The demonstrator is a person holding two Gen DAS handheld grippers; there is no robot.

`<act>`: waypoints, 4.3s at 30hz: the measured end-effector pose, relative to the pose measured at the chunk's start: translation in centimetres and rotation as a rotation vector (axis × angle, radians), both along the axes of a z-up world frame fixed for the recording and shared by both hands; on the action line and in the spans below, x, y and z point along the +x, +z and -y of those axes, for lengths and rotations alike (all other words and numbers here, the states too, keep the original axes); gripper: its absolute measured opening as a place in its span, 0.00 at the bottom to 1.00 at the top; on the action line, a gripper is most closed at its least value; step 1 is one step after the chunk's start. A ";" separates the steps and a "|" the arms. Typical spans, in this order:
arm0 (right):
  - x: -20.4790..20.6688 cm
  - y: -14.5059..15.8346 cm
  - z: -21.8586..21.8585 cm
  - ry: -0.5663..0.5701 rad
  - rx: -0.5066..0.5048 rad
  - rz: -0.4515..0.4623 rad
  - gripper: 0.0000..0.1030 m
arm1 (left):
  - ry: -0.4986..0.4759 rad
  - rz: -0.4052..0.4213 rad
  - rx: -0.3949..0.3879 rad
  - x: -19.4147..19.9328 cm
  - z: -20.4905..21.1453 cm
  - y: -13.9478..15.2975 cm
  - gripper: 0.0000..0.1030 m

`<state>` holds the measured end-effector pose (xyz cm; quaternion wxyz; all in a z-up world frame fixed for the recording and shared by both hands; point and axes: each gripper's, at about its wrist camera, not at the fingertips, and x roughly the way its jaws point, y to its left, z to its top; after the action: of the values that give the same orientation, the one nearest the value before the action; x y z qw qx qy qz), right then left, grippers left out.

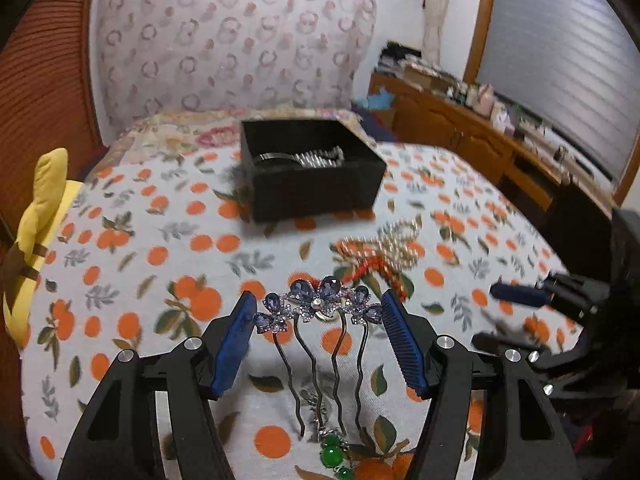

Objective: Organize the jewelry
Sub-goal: 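Grasp the blue crystal hair comb with the left gripper and lift it, then grasp the green jade pendant with the right gripper while the left holds the comb, then carry the comb and jade pendant into the black box and release both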

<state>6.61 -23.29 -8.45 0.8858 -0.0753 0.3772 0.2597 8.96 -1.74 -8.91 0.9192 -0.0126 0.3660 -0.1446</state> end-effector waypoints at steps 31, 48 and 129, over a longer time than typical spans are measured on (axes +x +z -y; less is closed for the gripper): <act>-2.4 -0.4 -13.4 0.352 -0.018 -0.084 0.17 | 0.185 0.092 -0.038 -3.1 -9.4 2.1 0.60; -2.5 -0.7 -13.9 0.365 -0.078 -0.072 0.17 | 0.185 0.093 -0.037 -3.2 -9.4 2.0 0.60; 19.4 6.5 -2.1 0.038 0.108 0.047 0.34 | 0.028 0.128 0.053 14.5 1.5 6.2 0.60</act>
<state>25.99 -21.21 -1.97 0.8921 -0.0404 0.3404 0.2945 23.42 -3.22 -2.71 0.9427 0.0160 0.3100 -0.1226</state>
